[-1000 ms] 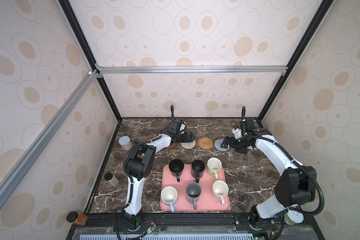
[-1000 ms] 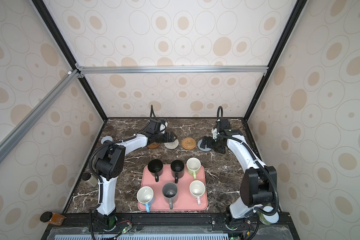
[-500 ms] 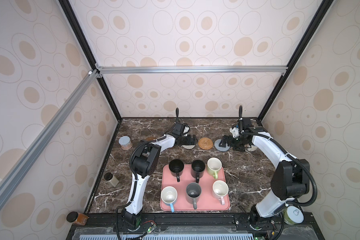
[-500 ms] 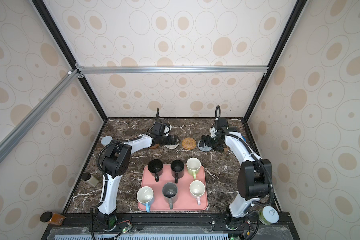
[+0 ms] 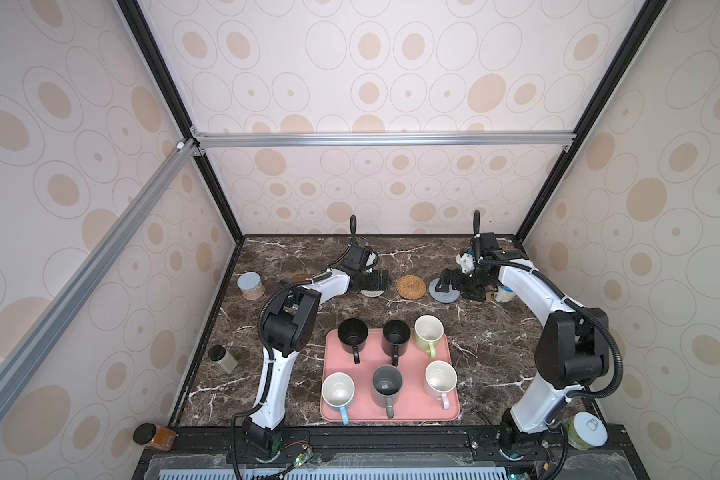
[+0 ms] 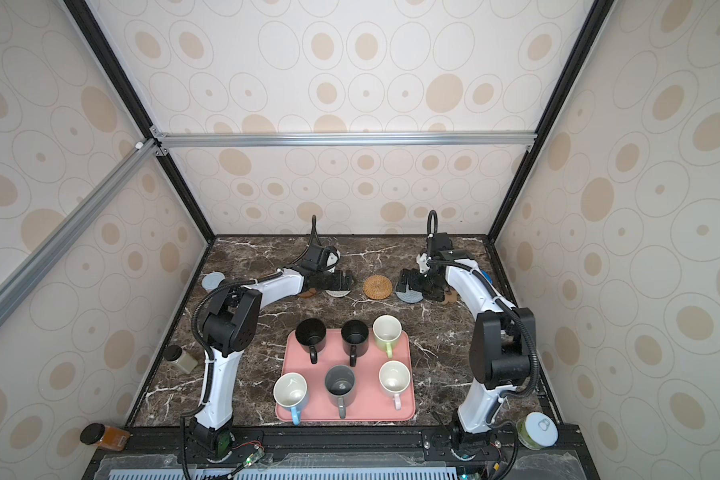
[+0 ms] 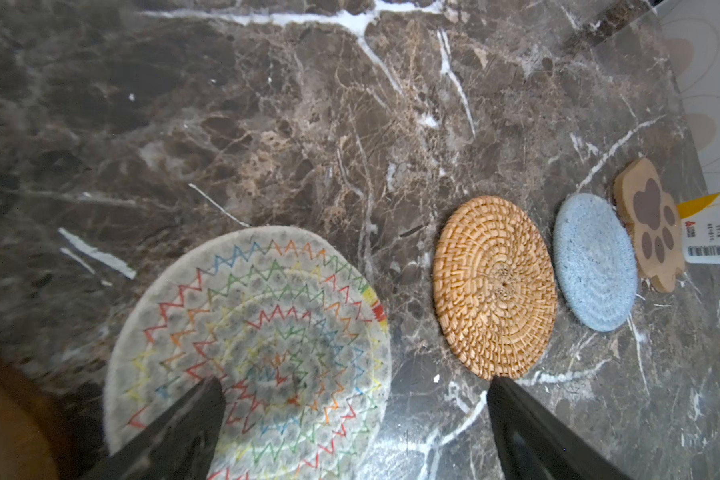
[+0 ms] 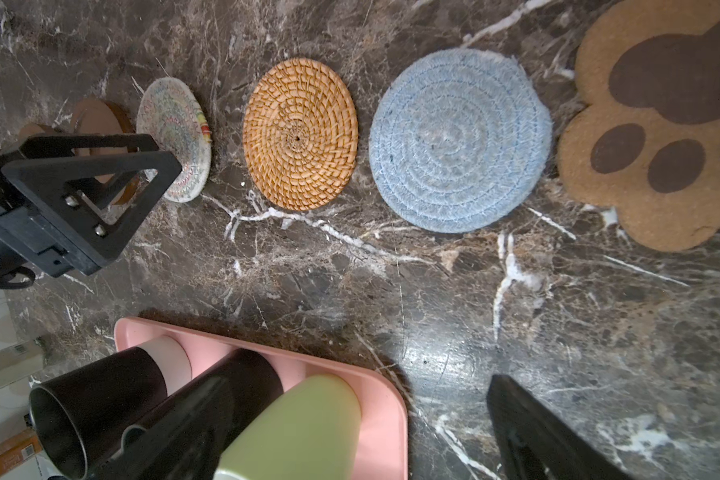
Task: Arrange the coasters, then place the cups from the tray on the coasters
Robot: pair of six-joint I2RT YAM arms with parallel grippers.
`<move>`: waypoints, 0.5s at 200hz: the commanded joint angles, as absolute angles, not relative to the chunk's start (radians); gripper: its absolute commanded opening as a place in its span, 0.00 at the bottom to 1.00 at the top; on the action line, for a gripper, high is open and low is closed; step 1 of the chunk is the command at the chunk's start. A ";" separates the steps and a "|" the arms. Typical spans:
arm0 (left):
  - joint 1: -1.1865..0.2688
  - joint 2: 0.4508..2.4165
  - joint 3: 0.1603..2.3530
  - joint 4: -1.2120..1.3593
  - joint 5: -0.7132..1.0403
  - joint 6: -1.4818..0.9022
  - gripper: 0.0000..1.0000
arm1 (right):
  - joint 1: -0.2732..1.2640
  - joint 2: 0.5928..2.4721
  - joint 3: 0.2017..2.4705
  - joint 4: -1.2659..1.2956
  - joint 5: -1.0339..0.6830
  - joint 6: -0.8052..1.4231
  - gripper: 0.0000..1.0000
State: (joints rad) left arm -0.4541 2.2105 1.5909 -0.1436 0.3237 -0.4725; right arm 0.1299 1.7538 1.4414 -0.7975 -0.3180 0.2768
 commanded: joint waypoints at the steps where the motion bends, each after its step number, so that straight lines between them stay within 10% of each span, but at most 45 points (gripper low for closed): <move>1: -0.445 2.205 1.586 -0.220 0.305 -0.454 1.00 | 0.134 1.780 1.478 -0.790 -0.333 0.273 1.00; 100: -0.446 2.108 1.628 -0.158 0.355 -0.462 1.00 | 0.149 2.004 1.657 -0.691 -0.480 0.317 1.00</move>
State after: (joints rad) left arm -0.4496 2.1712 1.5906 -0.1627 0.3336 -0.4706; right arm 0.1303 1.9476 1.6047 -0.7101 -0.4294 0.3058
